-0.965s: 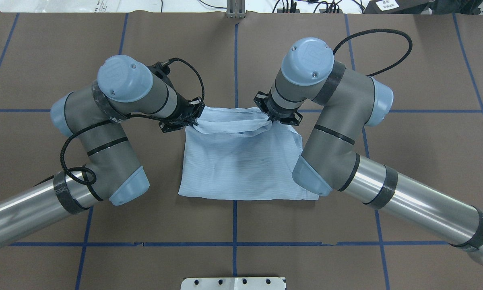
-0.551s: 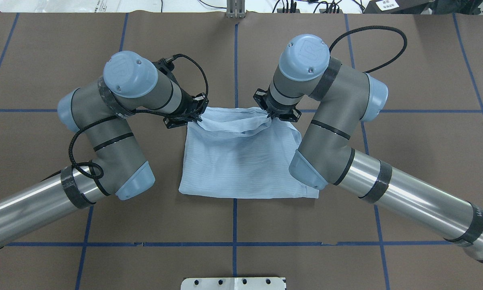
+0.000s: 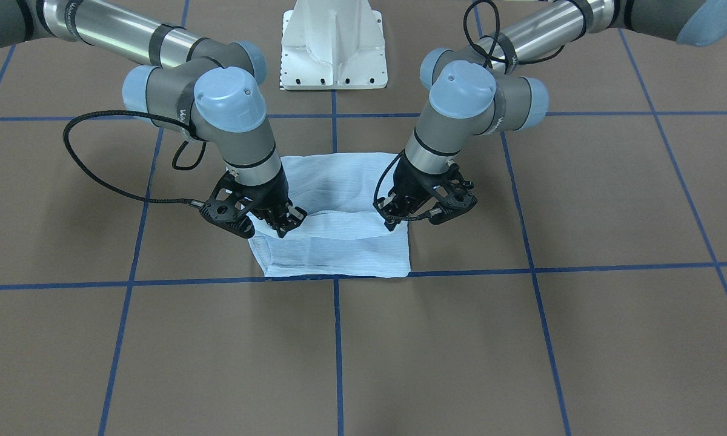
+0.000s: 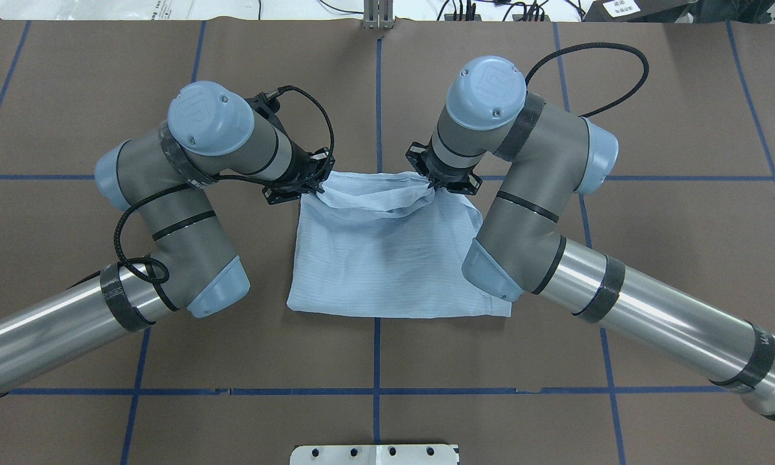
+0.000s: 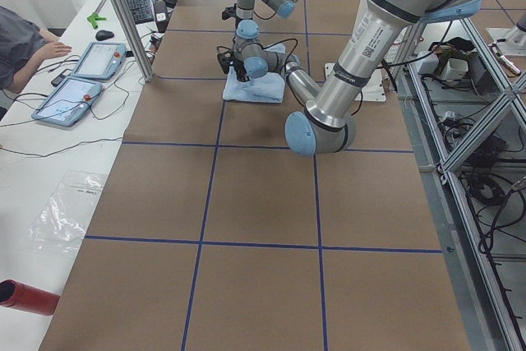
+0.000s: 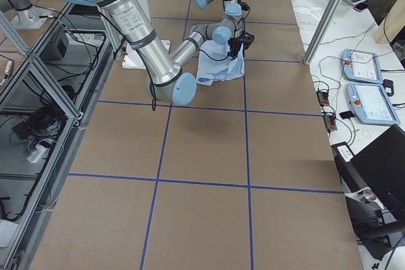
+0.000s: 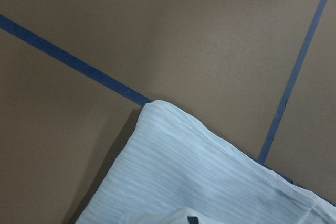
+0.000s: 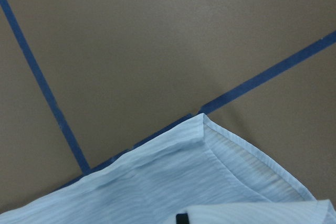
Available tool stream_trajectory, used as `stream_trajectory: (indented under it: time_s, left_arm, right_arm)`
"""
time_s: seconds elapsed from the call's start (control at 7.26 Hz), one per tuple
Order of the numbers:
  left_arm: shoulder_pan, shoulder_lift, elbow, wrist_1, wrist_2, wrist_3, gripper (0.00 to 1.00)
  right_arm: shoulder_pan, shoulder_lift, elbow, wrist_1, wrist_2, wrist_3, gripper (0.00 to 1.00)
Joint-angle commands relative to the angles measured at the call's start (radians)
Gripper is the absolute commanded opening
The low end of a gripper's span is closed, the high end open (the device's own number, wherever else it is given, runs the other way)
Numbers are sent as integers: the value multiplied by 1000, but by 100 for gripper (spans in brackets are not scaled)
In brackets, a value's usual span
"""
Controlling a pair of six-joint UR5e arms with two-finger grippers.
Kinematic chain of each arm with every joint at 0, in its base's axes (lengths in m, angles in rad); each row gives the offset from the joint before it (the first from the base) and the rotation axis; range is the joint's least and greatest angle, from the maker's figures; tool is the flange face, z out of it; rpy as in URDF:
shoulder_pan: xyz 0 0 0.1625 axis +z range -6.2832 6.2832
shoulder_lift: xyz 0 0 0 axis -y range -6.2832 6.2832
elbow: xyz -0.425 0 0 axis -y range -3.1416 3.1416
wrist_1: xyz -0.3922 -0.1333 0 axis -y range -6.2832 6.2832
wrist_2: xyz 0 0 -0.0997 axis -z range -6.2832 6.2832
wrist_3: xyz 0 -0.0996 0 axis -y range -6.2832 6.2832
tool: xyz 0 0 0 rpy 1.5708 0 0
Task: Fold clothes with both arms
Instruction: 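Lift the near edge and fold it away from the robot with both grippers, then release the folded edge and raise both grippers away from the shirt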
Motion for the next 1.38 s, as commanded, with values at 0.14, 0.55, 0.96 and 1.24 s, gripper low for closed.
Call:
stream_trajectory:
  time_s: [0.14, 0.55, 0.96, 1.24]
  left_arm:
    - [-10, -2, 25, -20, 0, 0, 0]
    - [-10, -5, 23, -21, 0, -2, 10]
    - [-18, -10, 25, -20, 2, 3, 99]
    - [-38, -7, 25, -17, 0, 12, 99]
  right_arm:
    - [5, 38, -55, 1, 0, -4, 0]
    - [5, 38, -69, 2, 0, -5, 11]
    - [29, 28, -140, 151, 0, -2, 100]
    - [39, 17, -137, 201, 18, -2, 100]
